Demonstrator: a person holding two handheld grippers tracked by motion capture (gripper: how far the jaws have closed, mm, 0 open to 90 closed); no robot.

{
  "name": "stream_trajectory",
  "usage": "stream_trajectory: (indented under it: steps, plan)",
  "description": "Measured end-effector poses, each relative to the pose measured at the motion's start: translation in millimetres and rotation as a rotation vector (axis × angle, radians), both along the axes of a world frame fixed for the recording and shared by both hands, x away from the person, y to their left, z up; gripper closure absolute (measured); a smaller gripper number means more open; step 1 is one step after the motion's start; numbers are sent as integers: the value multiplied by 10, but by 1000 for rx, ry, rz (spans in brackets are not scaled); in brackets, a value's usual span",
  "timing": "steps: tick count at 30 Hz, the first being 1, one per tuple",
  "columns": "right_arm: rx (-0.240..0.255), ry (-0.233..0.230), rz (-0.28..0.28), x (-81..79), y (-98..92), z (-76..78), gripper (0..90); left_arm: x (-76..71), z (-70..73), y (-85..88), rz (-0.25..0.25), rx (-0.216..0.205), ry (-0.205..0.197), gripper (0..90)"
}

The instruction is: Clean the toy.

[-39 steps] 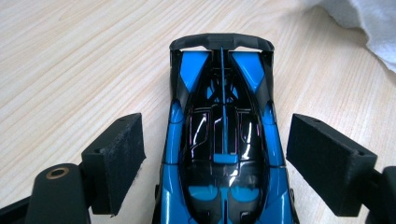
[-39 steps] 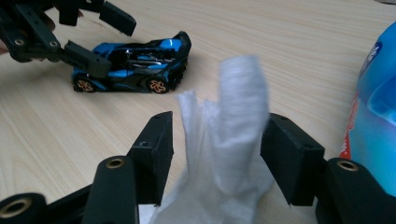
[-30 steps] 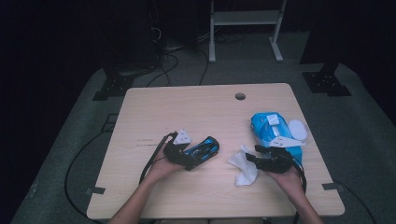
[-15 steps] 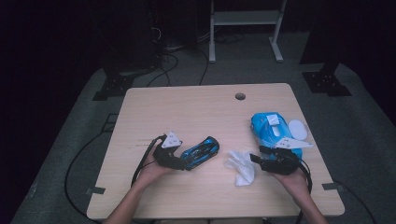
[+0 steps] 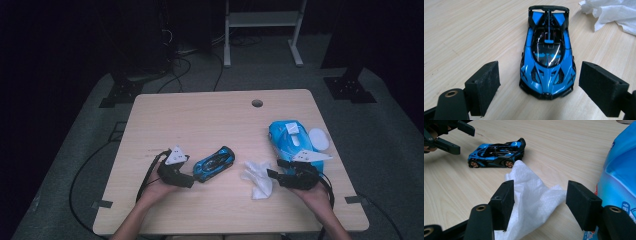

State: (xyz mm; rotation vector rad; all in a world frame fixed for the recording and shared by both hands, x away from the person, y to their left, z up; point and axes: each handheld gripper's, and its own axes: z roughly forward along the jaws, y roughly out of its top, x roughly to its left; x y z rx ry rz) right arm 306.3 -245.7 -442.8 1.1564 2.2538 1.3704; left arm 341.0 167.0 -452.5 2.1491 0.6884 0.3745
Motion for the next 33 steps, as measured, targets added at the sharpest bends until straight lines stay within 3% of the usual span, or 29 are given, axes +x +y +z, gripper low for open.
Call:
stream_trajectory:
  steps: [20, 33]
  plan:
    - [-7, 11, 8, -69, -29, -110, 374, -134, -105, 241, 48, -17, -2, 157]
    - [-8, -13, 28, -149, -21, -135, 367, -185, -157, 255, 54, 15, -19, 147]
